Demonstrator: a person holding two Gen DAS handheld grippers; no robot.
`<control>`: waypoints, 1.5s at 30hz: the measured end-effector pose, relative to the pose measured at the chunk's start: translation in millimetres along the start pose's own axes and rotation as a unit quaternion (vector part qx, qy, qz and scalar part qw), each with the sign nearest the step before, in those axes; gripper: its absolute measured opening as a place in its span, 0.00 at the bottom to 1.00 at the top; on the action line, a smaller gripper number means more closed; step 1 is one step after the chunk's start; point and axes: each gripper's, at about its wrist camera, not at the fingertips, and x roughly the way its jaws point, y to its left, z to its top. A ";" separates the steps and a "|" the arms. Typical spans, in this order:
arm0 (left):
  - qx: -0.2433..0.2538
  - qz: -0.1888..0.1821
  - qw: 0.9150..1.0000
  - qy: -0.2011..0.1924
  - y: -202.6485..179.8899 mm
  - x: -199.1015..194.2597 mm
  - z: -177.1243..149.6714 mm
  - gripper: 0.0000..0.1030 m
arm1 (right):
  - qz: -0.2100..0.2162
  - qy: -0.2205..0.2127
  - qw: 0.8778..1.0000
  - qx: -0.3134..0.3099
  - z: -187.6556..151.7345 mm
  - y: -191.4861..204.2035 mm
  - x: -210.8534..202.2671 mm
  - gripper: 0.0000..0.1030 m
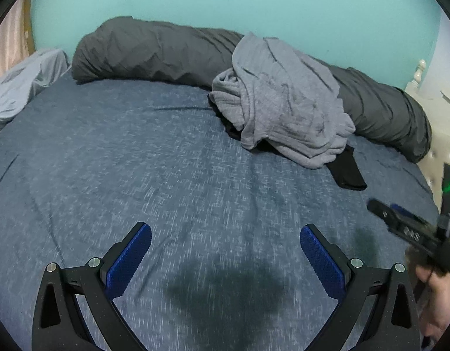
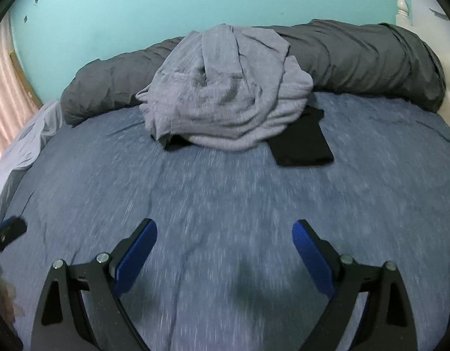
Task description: Fold clothes
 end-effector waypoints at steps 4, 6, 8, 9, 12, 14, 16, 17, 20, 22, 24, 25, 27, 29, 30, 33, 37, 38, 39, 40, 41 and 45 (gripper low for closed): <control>-0.008 -0.004 1.000 0.013 11.0 24.6 14.7 1.00 | -0.013 0.005 1.000 0.001 28.5 4.8 45.0 0.92; -0.013 -0.005 1.000 0.016 17.7 35.1 21.0 1.00 | -0.013 0.010 1.000 0.000 41.9 6.6 68.7 0.92; -0.011 0.003 1.000 0.020 25.4 47.0 24.8 1.00 | -0.020 0.011 1.000 -0.004 53.4 9.1 88.5 0.92; -0.010 0.010 1.000 0.020 28.7 51.9 25.8 1.00 | -0.024 0.011 1.000 -0.007 59.2 10.6 98.5 0.92; -0.020 0.009 0.999 0.029 39.0 65.1 28.0 1.00 | -0.041 0.017 0.998 -0.032 76.6 19.6 131.5 0.92; -0.030 0.006 0.999 0.036 45.6 74.7 29.7 1.00 | -0.048 0.020 0.998 -0.047 86.9 25.4 151.0 0.92; -0.031 0.007 0.999 0.038 49.1 81.2 31.1 1.00 | -0.052 0.022 0.997 -0.058 96.0 30.5 167.7 0.92; -0.031 0.007 0.999 0.038 50.1 83.9 31.6 1.00 | -0.057 0.021 0.996 -0.066 99.8 33.3 175.4 0.92; -0.031 0.006 0.999 0.038 52.8 91.1 33.5 1.00 | -0.064 0.025 0.994 -0.080 109.2 38.0 196.4 0.92; -0.032 0.005 0.999 0.038 54.0 94.9 34.0 1.00 | -0.062 0.026 0.994 -0.083 114.1 38.4 205.6 0.92; -0.030 0.004 0.999 0.038 55.5 97.3 33.2 1.00 | -0.059 0.028 0.994 -0.086 119.0 38.9 214.8 0.89; -0.029 0.004 0.999 0.038 56.5 98.0 32.6 1.00 | -0.057 0.029 0.994 -0.087 121.4 39.2 219.3 0.78; -0.026 0.004 0.999 0.035 58.6 98.9 32.1 1.00 | -0.056 0.032 0.994 -0.092 125.4 40.3 225.1 0.61; -0.025 0.006 0.999 0.033 61.0 98.8 31.3 1.00 | -0.052 0.032 0.994 -0.095 129.0 41.6 226.4 0.44; -0.025 0.006 0.999 0.033 62.0 98.8 30.8 1.00 | -0.049 0.029 0.994 -0.095 130.8 41.9 225.7 0.32; -0.022 0.011 0.999 0.031 64.1 97.1 29.0 1.00 | -0.042 0.003 0.995 -0.091 134.9 40.8 214.3 0.10; -0.030 0.013 0.999 0.032 66.3 89.6 25.9 1.00 | -0.020 -0.020 0.995 -0.099 130.5 37.4 193.7 0.03; -0.030 0.014 0.999 0.031 66.0 86.2 25.1 1.00 | -0.013 -0.024 0.995 -0.099 128.6 36.1 188.0 0.03; -0.029 0.014 0.999 0.029 65.0 83.0 24.9 1.00 | -0.006 -0.028 0.995 -0.100 125.6 35.6 180.9 0.03; -0.027 0.015 0.999 0.026 63.5 78.2 24.3 1.00 | 0.002 -0.033 0.994 -0.103 122.9 35.1 172.7 0.03; -0.025 0.016 0.999 0.023 61.7 73.5 24.0 1.00 | 0.008 -0.038 0.994 -0.105 121.2 34.9 166.3 0.03; -0.024 0.015 1.000 0.009 57.2 49.7 20.1 1.00 | 0.036 -0.057 0.992 -0.111 110.9 39.3 133.3 0.03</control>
